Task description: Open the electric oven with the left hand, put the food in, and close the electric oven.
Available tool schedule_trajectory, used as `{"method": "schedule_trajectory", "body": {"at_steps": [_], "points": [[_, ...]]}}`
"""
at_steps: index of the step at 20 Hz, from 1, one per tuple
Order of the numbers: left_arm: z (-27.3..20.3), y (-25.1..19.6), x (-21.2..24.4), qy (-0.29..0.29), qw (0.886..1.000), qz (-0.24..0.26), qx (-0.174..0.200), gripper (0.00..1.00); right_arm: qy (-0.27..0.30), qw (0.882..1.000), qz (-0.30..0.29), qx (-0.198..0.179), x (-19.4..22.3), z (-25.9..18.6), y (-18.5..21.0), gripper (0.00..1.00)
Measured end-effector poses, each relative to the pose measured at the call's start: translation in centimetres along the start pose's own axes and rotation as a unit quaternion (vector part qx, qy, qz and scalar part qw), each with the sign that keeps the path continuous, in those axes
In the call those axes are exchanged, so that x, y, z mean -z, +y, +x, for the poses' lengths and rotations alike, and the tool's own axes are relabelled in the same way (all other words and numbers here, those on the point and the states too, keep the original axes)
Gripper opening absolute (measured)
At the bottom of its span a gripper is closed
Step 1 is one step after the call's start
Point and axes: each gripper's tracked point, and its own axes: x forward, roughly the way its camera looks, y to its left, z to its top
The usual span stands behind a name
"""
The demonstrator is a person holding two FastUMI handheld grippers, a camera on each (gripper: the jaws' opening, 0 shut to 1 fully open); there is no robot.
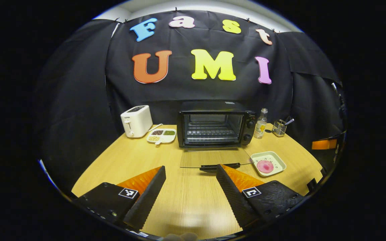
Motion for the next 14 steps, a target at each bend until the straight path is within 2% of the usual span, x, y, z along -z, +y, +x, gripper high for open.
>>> {"method": "schedule_trajectory", "body": {"at_steps": [4,7,10,13,14], "points": [[-4.5,2.4,-2.4,-0.025,0.999,-0.013,-0.027,0.97,0.071,0.996,0.040,-0.022,2.7,5.0,0.5,0.84],[-6.9,3.8,-4.2,-0.041,0.997,-0.024,-0.053,0.97,0.112,0.991,0.070,-0.034,3.9,8.9,0.4,0.80],[-8.5,4.6,-4.9,-0.045,0.995,-0.029,-0.087,0.97,0.144,0.987,0.060,-0.037,4.6,12.6,-0.1,0.68],[-9.1,4.3,-5.6,-0.047,0.992,-0.035,-0.112,0.97,0.178,0.981,0.047,-0.057,4.9,15.1,0.0,0.60],[-9.1,4.1,-6.0,-0.049,0.991,-0.037,-0.119,0.97,0.185,0.980,0.043,-0.060,4.8,16.0,0.0,0.49]]}}
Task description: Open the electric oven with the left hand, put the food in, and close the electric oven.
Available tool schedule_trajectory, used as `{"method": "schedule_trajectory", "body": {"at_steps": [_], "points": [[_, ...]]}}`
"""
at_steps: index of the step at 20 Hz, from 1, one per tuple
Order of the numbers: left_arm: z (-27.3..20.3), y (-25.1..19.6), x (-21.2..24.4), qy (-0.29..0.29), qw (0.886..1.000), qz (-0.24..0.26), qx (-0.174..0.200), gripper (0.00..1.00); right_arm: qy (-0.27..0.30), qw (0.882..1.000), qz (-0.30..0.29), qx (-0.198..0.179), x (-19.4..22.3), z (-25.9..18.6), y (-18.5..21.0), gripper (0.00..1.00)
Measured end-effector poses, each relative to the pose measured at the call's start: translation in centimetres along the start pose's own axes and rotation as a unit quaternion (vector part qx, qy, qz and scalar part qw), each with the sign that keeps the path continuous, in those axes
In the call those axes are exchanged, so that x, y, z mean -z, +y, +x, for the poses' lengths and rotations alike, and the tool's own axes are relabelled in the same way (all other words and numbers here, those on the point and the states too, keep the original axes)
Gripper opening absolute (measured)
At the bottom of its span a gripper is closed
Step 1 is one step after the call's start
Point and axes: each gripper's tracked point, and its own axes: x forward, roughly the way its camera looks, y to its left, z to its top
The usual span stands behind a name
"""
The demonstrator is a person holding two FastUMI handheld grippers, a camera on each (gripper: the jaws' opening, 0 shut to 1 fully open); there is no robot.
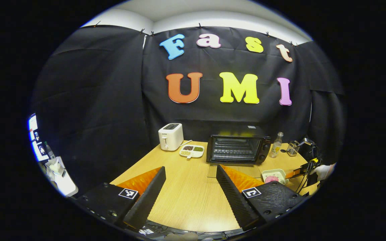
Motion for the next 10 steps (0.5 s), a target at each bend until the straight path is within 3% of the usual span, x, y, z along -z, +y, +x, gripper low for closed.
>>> {"method": "schedule_trajectory", "body": {"at_steps": [1,2,3,6,7,8,9,10], "points": [[-0.1,-0.4,-0.1,0.002,1.000,-0.005,-0.006,0.97,0.006,1.000,-0.001,-0.005,-0.6,0.8,0.1,0.53],[0.0,-0.9,-0.3,0.000,1.000,-0.010,-0.009,0.96,0.012,1.000,-0.003,-0.010,-1.0,1.2,0.2,0.41],[0.1,-1.4,-0.5,0.001,1.000,-0.013,-0.014,0.97,0.020,1.000,-0.005,-0.014,-1.4,1.6,0.3,0.45],[0.6,-2.8,-0.7,0.004,0.999,-0.021,-0.030,0.97,0.057,0.998,-0.009,-0.011,-1.8,2.5,0.1,0.25],[0.7,-3.4,-0.7,0.003,0.999,-0.025,-0.033,0.97,0.064,0.998,-0.011,-0.013,-2.1,2.8,0.1,0.31],[0.8,-3.8,-0.7,0.004,0.999,-0.028,-0.036,0.97,0.077,0.997,-0.015,-0.012,-2.2,2.6,0.0,0.29],[0.9,-4.2,-0.6,0.006,0.999,-0.029,-0.039,0.96,0.091,0.996,-0.017,-0.007,-2.1,3.1,-0.2,0.17],[1.0,-4.6,-0.4,0.008,0.999,-0.031,-0.041,0.97,0.099,0.995,-0.020,-0.004,-2.0,3.1,-0.3,0.18]]}}
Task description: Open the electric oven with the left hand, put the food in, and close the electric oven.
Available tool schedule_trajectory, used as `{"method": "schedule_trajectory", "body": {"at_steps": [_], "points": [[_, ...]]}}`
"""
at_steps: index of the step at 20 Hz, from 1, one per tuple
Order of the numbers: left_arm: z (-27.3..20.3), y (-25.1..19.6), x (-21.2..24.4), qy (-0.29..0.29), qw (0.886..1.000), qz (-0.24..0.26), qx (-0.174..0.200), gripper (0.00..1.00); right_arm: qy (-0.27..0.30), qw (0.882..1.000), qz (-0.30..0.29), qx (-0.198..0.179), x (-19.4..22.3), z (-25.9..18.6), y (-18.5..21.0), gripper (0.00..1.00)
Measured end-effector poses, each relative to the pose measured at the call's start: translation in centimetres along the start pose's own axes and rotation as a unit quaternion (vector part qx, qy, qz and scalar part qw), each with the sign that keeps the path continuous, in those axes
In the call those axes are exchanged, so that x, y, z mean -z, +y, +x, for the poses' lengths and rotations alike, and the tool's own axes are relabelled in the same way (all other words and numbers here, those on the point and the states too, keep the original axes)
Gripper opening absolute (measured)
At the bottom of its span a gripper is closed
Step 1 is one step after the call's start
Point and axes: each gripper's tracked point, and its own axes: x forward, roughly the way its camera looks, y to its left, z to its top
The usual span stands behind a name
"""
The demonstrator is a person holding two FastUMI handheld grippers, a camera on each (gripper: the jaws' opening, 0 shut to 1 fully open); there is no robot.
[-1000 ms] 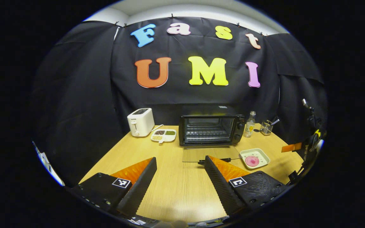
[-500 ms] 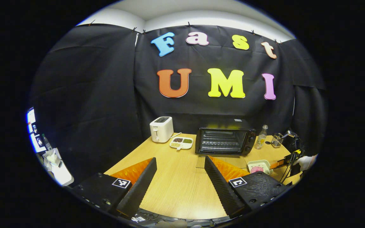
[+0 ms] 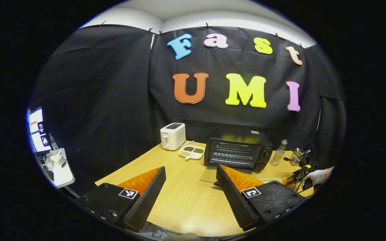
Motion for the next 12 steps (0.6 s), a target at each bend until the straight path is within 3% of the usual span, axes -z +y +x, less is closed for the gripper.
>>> {"method": "schedule_trajectory", "body": {"at_steps": [3,6,10,12], "points": [[0.2,-0.8,0.3,0.003,1.000,-0.006,-0.009,0.96,0.029,0.999,-0.010,-0.023,-0.1,-0.2,-0.1,0.11],[0.3,-1.5,0.6,0.007,1.000,-0.012,-0.016,0.97,0.042,0.995,0.033,-0.078,-0.1,-0.2,0.1,0.04],[0.3,-2.6,0.5,0.015,1.000,-0.007,-0.010,0.97,0.018,0.979,0.111,-0.170,-0.2,-0.4,0.2,0.04],[0.4,-2.9,0.1,0.014,1.000,-0.001,-0.004,0.97,0.000,0.966,0.167,-0.198,-0.2,-0.6,0.2,0.04]]}}
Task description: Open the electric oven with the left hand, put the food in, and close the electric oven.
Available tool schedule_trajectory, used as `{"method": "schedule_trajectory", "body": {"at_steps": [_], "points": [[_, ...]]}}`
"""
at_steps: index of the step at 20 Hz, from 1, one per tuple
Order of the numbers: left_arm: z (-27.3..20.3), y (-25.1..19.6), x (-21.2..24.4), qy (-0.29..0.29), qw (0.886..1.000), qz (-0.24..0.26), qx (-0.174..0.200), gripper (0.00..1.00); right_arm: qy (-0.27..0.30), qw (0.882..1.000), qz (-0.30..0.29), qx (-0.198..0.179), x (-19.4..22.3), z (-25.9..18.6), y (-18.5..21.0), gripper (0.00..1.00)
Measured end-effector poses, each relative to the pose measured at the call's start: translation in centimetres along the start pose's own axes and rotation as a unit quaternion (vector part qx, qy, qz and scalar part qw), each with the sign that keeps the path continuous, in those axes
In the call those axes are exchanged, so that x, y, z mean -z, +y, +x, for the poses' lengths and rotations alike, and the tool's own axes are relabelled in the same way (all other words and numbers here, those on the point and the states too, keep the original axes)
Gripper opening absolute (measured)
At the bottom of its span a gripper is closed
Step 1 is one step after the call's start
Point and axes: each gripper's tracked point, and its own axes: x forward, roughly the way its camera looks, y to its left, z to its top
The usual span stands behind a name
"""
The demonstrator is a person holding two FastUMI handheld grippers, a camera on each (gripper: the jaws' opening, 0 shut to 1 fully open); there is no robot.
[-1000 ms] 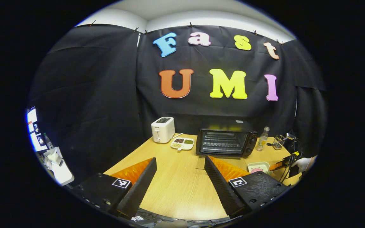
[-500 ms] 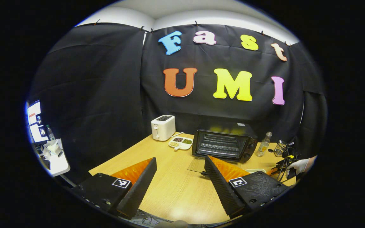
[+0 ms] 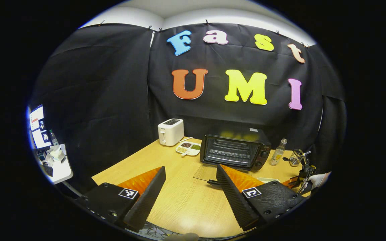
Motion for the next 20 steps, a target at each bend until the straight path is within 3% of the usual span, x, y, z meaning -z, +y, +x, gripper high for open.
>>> {"method": "schedule_trajectory", "body": {"at_steps": [3,6,15,20], "points": [[0.6,-0.8,-0.7,-0.002,1.000,0.006,0.016,0.97,-0.045,0.997,0.055,-0.039,-0.4,-0.8,0.7,0.04],[1.4,-1.4,-1.0,-0.002,0.999,0.017,0.039,0.97,-0.083,0.992,0.082,-0.055,-0.6,-2.6,1.8,0.04],[2.9,-1.5,-1.4,0.001,0.989,0.035,0.140,0.97,-0.180,0.969,0.157,-0.065,2.4,-5.5,8.4,0.04],[2.8,1.6,-1.7,0.001,0.984,0.057,0.169,0.97,-0.216,0.956,0.192,-0.055,5.7,-2.9,13.0,0.04]]}}
